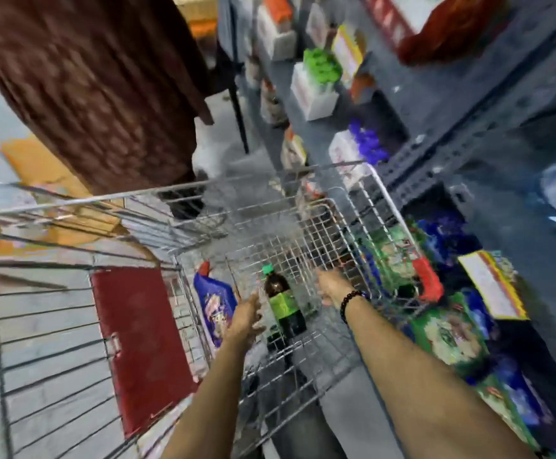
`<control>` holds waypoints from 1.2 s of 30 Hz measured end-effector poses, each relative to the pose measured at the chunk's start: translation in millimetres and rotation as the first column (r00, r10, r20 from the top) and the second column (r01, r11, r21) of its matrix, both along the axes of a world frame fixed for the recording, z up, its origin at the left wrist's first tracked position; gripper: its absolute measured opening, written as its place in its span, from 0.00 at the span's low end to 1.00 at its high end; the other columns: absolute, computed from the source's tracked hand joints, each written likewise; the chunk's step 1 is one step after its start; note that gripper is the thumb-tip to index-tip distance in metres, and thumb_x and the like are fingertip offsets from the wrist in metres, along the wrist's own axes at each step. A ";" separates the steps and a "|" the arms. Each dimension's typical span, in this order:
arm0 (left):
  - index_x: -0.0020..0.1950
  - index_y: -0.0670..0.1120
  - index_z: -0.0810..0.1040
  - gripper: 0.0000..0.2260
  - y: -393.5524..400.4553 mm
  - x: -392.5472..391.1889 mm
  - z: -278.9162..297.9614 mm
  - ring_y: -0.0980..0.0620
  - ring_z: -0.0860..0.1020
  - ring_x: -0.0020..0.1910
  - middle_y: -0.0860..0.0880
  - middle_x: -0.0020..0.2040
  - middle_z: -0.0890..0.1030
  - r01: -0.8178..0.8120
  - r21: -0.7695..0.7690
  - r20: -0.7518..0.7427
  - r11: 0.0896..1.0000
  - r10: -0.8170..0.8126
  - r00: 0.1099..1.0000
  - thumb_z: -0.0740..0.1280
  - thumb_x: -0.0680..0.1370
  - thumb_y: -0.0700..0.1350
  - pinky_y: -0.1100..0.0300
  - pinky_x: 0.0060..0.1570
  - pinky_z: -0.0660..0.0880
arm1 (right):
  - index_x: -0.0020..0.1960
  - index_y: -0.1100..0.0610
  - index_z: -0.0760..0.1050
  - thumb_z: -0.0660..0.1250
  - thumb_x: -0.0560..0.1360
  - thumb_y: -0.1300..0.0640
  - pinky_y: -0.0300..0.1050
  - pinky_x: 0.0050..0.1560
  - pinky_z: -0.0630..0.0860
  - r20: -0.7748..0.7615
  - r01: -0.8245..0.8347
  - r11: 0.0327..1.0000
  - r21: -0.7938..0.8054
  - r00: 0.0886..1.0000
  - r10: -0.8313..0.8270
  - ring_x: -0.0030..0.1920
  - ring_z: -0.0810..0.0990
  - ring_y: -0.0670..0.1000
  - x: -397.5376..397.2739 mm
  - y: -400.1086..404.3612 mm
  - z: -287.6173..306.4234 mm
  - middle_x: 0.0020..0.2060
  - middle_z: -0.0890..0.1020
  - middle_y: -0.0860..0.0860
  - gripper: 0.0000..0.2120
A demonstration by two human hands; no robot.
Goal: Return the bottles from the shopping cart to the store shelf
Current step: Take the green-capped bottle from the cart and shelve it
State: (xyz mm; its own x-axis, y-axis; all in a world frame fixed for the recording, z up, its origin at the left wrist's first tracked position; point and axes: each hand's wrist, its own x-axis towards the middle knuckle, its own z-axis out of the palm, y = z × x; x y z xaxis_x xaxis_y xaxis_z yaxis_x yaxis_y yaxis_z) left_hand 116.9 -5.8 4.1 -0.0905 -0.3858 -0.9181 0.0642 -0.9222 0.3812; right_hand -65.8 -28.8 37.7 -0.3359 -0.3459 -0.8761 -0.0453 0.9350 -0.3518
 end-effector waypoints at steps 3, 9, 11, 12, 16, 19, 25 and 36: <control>0.59 0.45 0.72 0.14 3.0 -15.0 -40.7 0.47 0.73 0.52 0.46 0.56 0.69 -0.069 0.116 -0.014 0.991 0.071 0.997 0.54 0.81 0.51 0.53 0.47 0.69 | 0.73 0.62 0.60 0.55 0.80 0.50 0.50 0.48 0.72 0.059 -0.057 0.992 0.114 0.997 0.050 0.49 0.78 0.57 -0.7 -2.6 -50.9 0.56 0.78 0.59 0.25; 0.48 0.44 0.75 0.14 2.3 -43.6 -84.6 0.52 0.77 0.36 0.47 0.43 0.80 -0.152 0.167 0.019 0.974 0.151 0.988 0.53 0.81 0.48 0.59 0.39 0.69 | 0.56 0.54 0.69 0.49 0.81 0.47 0.46 0.45 0.70 0.210 -0.046 0.971 0.236 0.978 -0.005 0.47 0.76 0.55 4.9 0.3 -115.4 0.52 0.75 0.55 0.15; 0.45 0.44 0.74 0.14 0.5 -44.6 -90.0 0.53 0.76 0.36 0.50 0.37 0.80 -0.137 0.196 0.002 0.971 0.140 0.990 0.53 0.80 0.51 0.57 0.41 0.71 | 0.57 0.53 0.69 0.49 0.81 0.48 0.44 0.39 0.70 0.208 -0.045 0.974 0.222 0.978 -0.002 0.40 0.74 0.52 10.7 1.4 -124.2 0.46 0.75 0.54 0.14; 0.51 0.44 0.74 0.16 0.7 -45.2 -92.3 0.52 0.76 0.40 0.50 0.41 0.78 -0.119 0.193 -0.031 0.974 0.128 0.991 0.53 0.80 0.53 0.55 0.46 0.72 | 0.60 0.54 0.70 0.49 0.81 0.48 0.45 0.41 0.73 0.208 -0.039 0.978 0.205 0.978 -0.005 0.42 0.76 0.52 13.7 1.9 -128.3 0.46 0.77 0.55 0.16; 0.56 0.47 0.73 0.19 1.8 -41.6 -99.8 0.52 0.76 0.43 0.49 0.44 0.78 -0.056 0.172 -0.075 0.984 0.070 0.995 0.51 0.80 0.57 0.54 0.46 0.73 | 0.69 0.60 0.66 0.46 0.81 0.44 0.54 0.63 0.70 0.187 -0.099 0.972 0.215 0.981 0.058 0.64 0.73 0.60 23.3 1.8 -137.3 0.65 0.74 0.61 0.26; 0.55 0.45 0.74 0.22 0.0 -27.4 -102.6 0.46 0.77 0.49 0.45 0.51 0.77 -0.020 0.177 -0.107 0.984 0.040 0.994 0.50 0.79 0.60 0.49 0.51 0.73 | 0.69 0.63 0.66 0.46 0.80 0.43 0.53 0.65 0.67 0.267 -0.163 0.962 0.221 0.958 0.101 0.66 0.71 0.60 28.3 -0.8 -132.1 0.67 0.71 0.62 0.29; 0.65 0.44 0.71 0.25 0.3 11.8 -79.2 0.42 0.74 0.60 0.42 0.65 0.72 -0.059 0.157 -0.236 0.986 0.095 0.967 0.53 0.78 0.61 0.42 0.52 0.75 | 0.64 0.63 0.70 0.54 0.79 0.44 0.52 0.66 0.68 0.406 -0.192 0.976 0.104 0.904 0.134 0.68 0.69 0.60 24.6 -5.6 -96.3 0.71 0.67 0.61 0.25; 0.52 0.52 0.79 0.25 -42.1 -12.6 87.5 0.58 0.83 0.44 0.54 0.48 0.84 0.440 -0.279 -0.385 0.854 -0.519 0.763 0.48 0.76 0.64 0.60 0.39 0.82 | 0.49 0.50 0.78 0.69 0.72 0.49 0.44 0.47 0.77 0.470 0.116 0.908 -0.403 0.877 0.097 0.51 0.79 0.48 -23.0 27.1 85.5 0.48 0.83 0.48 0.08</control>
State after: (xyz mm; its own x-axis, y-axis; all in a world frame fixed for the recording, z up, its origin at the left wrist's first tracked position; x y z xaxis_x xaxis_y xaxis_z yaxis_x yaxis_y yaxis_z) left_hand 104.3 -47.9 91.6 -0.6735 -0.3225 -0.6651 -0.1762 -0.8038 0.5682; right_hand -88.7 -1.7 123.2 0.0736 -0.7044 -0.7060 0.2325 0.7005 -0.6747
